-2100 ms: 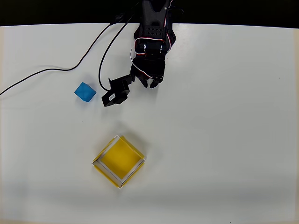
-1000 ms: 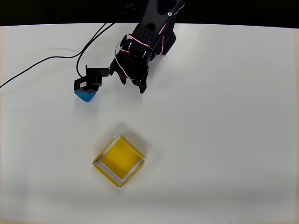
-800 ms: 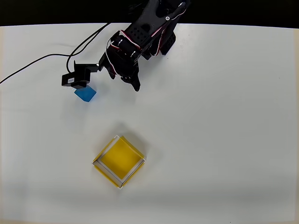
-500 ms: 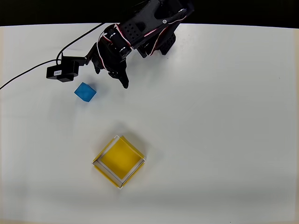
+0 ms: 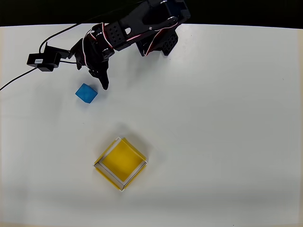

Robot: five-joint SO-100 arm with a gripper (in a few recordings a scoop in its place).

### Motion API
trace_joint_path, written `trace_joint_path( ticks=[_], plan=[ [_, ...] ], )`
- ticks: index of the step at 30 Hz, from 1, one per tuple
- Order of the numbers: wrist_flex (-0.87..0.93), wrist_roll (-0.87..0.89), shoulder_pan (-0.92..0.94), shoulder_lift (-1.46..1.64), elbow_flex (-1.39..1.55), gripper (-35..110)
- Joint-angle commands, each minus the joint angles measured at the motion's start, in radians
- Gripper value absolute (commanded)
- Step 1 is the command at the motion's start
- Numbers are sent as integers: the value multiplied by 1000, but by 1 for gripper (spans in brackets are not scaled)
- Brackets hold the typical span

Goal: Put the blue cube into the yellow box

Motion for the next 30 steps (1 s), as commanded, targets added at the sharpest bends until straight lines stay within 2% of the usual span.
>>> trace_joint_path(
  ticks=[1,9,30],
  plan=[
    [-74,18,25,-6,-98,55],
    [-233,74,11,-106,-78,54],
    [-497,160,-61,-253,-69,54]
  ],
)
